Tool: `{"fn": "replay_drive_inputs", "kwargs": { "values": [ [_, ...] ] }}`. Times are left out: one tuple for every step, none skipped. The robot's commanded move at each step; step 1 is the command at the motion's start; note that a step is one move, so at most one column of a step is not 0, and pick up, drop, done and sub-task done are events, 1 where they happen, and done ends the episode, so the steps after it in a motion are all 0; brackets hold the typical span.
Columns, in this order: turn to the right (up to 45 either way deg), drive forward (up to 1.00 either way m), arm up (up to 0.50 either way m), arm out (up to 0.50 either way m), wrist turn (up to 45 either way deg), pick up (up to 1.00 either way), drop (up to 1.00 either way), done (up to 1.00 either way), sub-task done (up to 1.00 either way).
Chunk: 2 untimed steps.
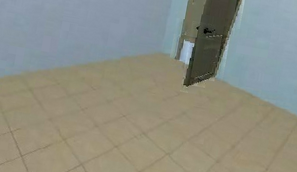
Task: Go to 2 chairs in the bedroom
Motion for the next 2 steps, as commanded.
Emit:
{"fn": "replay_drive_inputs", "kwargs": {
  "values": [
    [0.0, 1.0, 0.0, 0.0, 0.0, 0.0, 0.0, 0.0, 0.0],
    [0.0, 1.0, 0.0, 0.0, 0.0, 0.0, 0.0, 0.0, 0.0]
  ]
}}
